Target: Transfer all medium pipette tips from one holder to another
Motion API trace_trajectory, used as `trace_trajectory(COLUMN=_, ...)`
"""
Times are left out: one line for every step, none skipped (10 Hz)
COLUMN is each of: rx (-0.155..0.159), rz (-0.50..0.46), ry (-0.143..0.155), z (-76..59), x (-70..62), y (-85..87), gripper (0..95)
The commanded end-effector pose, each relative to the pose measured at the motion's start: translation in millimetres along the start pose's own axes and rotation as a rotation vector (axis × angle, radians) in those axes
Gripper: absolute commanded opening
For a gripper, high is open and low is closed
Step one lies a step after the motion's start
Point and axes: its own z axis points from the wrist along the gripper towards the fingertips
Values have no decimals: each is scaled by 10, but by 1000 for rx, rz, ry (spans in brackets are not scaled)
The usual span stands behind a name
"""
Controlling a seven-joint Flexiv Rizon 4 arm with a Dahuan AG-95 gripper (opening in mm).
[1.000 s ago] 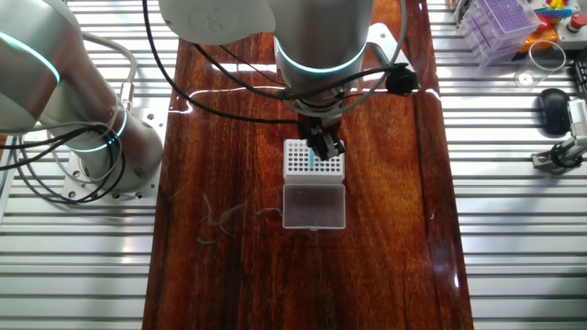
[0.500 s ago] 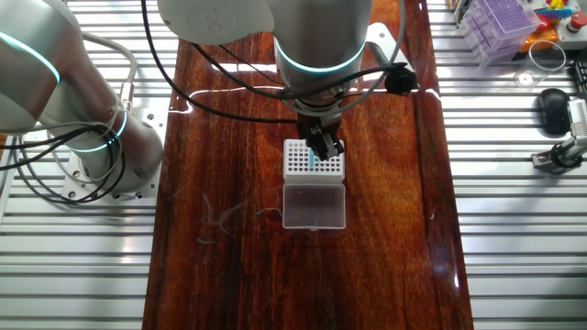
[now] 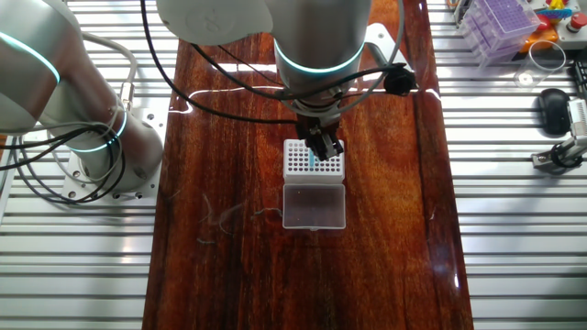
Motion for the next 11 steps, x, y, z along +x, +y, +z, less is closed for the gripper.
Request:
trace_trajectory(rx=0, rz=1, ry=0, z=2, x=3, y=2, gripper=0)
trace_trajectory(rx=0, rz=2, ry=0, z=3, x=8, y=3, gripper=0)
trace_trajectory(rx=0, rz=3, ry=0, z=4, x=14, y=4, gripper=0)
trace_trajectory(rx=1, rz=3, ry=0, z=4, x=18, y=4, gripper=0)
trace_trajectory(rx=0, rz=3, ry=-1, z=6, x=29, y=6, gripper=0)
trace_trajectory(rx=1, rz=4, ry=-1, z=8, x=35, y=7, gripper=0)
trace_trajectory(rx=1, rz=5, ry=-1, z=8, x=36, y=8, gripper=0)
trace_trajectory(rx=0, rz=5, ry=-2, z=9, x=37, y=8, gripper=0)
trace_trajectory(rx=0, rz=4, ry=-3, z=9, x=37, y=8, gripper=0)
trace_trajectory(rx=0, rz=3, ry=-4, z=9, x=37, y=8, gripper=0)
trace_trajectory(rx=0, rz=2, ry=-4, z=12, x=36, y=8, gripper=0)
